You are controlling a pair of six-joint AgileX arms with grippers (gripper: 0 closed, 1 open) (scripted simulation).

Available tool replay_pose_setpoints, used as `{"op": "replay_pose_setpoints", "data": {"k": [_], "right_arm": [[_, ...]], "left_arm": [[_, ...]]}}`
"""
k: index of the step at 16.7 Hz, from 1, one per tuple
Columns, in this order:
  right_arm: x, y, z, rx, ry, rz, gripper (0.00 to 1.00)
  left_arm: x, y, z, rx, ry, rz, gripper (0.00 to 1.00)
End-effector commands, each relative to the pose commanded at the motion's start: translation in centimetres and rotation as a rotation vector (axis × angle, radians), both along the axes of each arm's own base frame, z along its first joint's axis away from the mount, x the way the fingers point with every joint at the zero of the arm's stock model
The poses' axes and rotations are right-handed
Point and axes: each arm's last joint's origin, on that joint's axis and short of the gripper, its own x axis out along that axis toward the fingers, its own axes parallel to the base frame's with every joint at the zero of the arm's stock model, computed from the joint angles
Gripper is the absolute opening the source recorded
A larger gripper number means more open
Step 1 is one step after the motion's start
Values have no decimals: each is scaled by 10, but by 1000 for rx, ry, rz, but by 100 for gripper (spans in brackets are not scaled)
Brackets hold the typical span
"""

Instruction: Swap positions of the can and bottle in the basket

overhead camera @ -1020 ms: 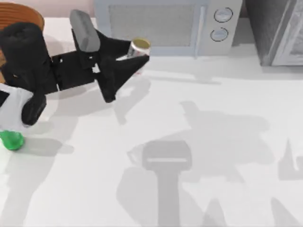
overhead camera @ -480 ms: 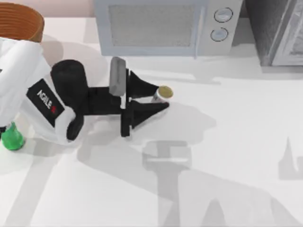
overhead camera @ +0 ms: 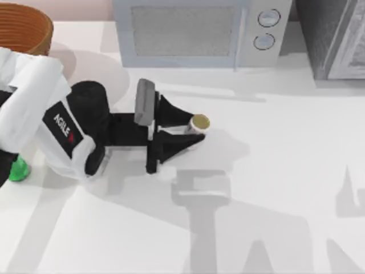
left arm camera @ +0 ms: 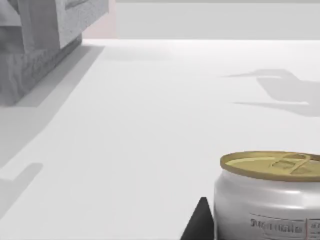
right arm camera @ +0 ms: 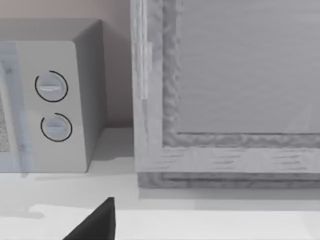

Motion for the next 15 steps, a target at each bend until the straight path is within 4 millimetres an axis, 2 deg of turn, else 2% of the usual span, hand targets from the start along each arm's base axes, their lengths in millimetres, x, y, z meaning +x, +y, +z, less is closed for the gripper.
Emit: {"op": "replay_pose_setpoints", "data": {"k": [1,14,15], "right_arm": [[0,0,0,0,0,0,100],[0,0,0,0,0,0,100],[0,0,0,0,0,0,100]], "left_arm": [[0,0,0,0,0,0,0],[0,0,0,0,0,0,98],[0,0,0,0,0,0,100]]}}
